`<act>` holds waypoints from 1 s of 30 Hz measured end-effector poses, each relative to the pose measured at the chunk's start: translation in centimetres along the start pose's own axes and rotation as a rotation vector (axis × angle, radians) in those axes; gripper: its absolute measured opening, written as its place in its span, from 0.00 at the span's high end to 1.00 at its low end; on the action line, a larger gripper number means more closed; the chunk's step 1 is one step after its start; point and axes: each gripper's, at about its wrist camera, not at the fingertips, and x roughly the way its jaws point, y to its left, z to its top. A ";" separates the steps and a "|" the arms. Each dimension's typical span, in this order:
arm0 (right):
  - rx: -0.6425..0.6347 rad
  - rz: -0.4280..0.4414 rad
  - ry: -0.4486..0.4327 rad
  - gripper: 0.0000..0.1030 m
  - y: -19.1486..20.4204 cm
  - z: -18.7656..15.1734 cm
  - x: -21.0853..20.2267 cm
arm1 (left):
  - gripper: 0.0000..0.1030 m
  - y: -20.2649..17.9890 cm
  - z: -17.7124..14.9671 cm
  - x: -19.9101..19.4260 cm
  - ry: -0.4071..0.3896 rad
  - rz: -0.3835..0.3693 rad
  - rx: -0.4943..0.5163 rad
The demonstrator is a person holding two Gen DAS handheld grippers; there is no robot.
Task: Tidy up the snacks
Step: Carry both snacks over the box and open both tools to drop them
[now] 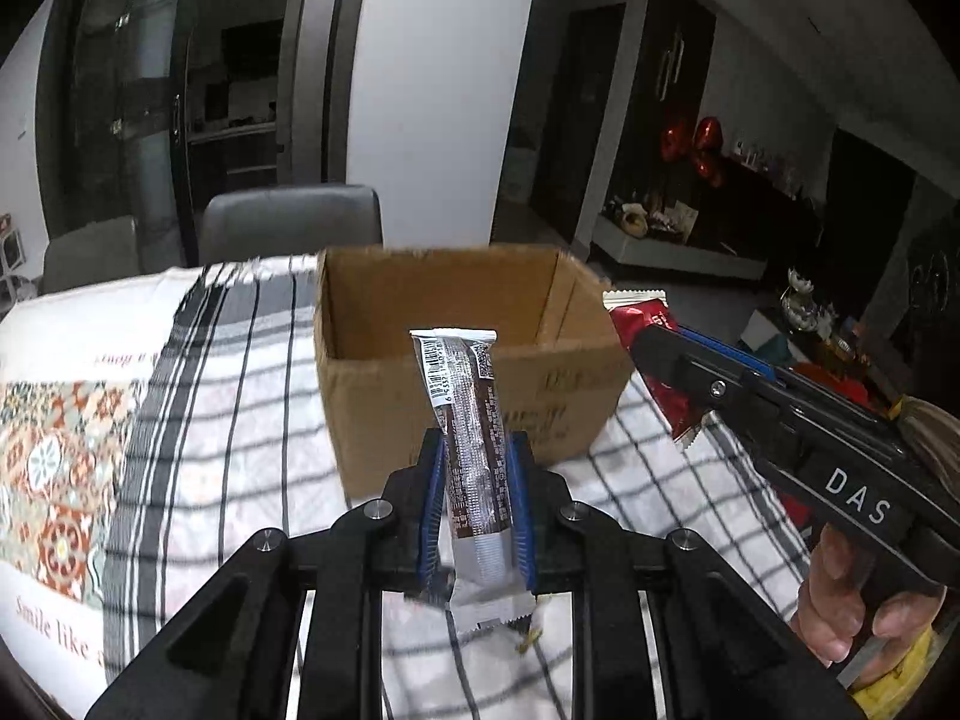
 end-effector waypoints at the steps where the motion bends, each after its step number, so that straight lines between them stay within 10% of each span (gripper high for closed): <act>1: -0.001 0.000 -0.006 0.78 -0.1 0.4 0.1 | 0.80 -0.1 0.7 0.0 -0.013 0.004 0.006; 28: -0.047 -0.018 0.064 0.77 -3.7 6.0 8.7 | 0.80 2.1 10.4 8.0 -0.055 0.001 0.044; 30: -0.040 -0.042 0.067 0.73 -4.1 5.9 9.3 | 0.61 2.5 10.5 8.8 -0.045 0.042 0.050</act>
